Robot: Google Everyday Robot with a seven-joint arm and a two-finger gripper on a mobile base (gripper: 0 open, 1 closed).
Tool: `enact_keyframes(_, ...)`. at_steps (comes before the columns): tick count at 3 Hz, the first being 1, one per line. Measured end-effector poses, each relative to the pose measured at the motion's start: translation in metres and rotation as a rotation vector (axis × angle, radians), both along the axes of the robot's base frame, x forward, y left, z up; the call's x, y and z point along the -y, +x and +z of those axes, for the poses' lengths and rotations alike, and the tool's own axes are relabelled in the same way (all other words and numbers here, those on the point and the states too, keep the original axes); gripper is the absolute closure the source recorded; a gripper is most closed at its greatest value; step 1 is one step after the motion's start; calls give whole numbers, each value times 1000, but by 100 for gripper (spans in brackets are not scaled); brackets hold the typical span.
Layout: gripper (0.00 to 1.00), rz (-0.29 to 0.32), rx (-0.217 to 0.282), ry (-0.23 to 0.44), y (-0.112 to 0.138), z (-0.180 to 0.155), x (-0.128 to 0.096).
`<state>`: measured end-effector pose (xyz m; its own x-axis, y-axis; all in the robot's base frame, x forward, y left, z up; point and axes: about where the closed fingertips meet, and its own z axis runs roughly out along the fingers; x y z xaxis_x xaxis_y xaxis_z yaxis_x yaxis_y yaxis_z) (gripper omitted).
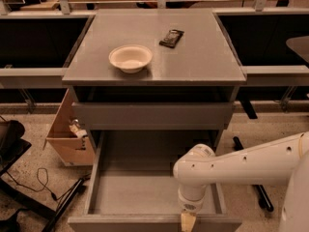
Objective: Open middle drawer
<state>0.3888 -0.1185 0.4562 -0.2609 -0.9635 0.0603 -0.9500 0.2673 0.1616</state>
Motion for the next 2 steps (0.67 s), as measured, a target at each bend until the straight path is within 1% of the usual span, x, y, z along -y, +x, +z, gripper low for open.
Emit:
enact_keyframes(1,0,2,39,-82,8,76,-2)
enact_keyframes(2,0,17,44,-143,27,136,6)
